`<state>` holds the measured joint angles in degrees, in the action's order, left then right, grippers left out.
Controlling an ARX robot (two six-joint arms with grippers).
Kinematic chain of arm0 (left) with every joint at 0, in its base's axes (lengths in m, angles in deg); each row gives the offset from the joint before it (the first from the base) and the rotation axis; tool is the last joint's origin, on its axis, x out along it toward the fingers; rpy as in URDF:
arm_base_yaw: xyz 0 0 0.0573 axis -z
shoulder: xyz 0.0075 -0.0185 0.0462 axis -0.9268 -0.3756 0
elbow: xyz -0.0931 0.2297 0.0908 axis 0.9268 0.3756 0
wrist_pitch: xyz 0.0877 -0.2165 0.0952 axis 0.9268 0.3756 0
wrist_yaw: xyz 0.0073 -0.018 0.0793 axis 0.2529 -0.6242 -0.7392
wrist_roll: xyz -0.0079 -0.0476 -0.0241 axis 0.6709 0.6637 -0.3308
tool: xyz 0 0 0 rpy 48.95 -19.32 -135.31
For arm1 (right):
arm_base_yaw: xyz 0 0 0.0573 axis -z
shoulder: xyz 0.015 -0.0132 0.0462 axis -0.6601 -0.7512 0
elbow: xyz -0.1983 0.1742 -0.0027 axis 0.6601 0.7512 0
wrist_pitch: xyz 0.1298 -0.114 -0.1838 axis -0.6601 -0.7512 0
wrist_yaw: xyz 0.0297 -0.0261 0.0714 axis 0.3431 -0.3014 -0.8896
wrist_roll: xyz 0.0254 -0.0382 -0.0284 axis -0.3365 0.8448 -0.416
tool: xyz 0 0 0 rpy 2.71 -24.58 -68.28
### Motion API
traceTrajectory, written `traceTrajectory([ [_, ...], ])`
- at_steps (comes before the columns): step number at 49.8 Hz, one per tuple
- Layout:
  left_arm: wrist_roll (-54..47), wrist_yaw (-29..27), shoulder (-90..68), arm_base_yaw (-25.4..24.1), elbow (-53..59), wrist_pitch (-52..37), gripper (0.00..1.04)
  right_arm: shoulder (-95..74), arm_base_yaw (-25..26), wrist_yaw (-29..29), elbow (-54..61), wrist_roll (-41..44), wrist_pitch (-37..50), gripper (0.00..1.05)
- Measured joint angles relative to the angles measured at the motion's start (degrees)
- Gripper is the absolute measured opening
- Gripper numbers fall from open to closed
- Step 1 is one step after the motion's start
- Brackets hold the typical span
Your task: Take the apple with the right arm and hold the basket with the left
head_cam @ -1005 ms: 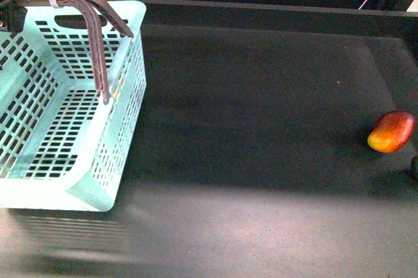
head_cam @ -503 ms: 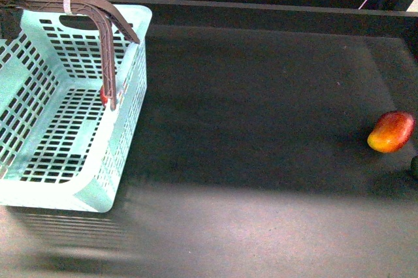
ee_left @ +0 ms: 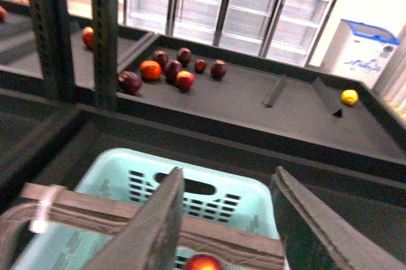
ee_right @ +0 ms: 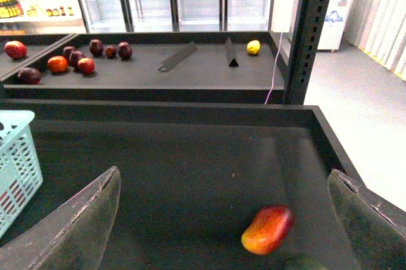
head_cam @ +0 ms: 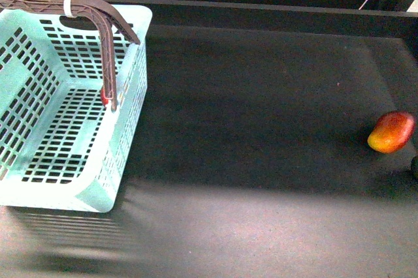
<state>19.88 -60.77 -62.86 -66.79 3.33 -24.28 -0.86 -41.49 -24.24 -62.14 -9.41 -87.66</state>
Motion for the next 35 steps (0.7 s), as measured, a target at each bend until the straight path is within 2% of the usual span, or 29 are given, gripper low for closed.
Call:
traceTrajectory([
  [8,-7.39,0.20,7.93,-1.03,9.20,-0.17,0.03,0.00,0.00,0.00,0.00,0.00,0.00,0.96],
  [17,-8.41,0.20,17.18,-1.01,15.50,2.64,0.03,0.00,0.00,0.00,0.00,0.00,0.00,0.96],
  [22,-8.52,0.20,18.34,-1.05,18.93,0.22,0.03,0.00,0.00,-0.02,0.02,0.00,0.00,0.96],
  [35,-8.57,0.20,31.21,-1.05,22.71,9.66,0.03,0.00,0.00,0.00,0.00,-0.02,-0.02,0.96],
])
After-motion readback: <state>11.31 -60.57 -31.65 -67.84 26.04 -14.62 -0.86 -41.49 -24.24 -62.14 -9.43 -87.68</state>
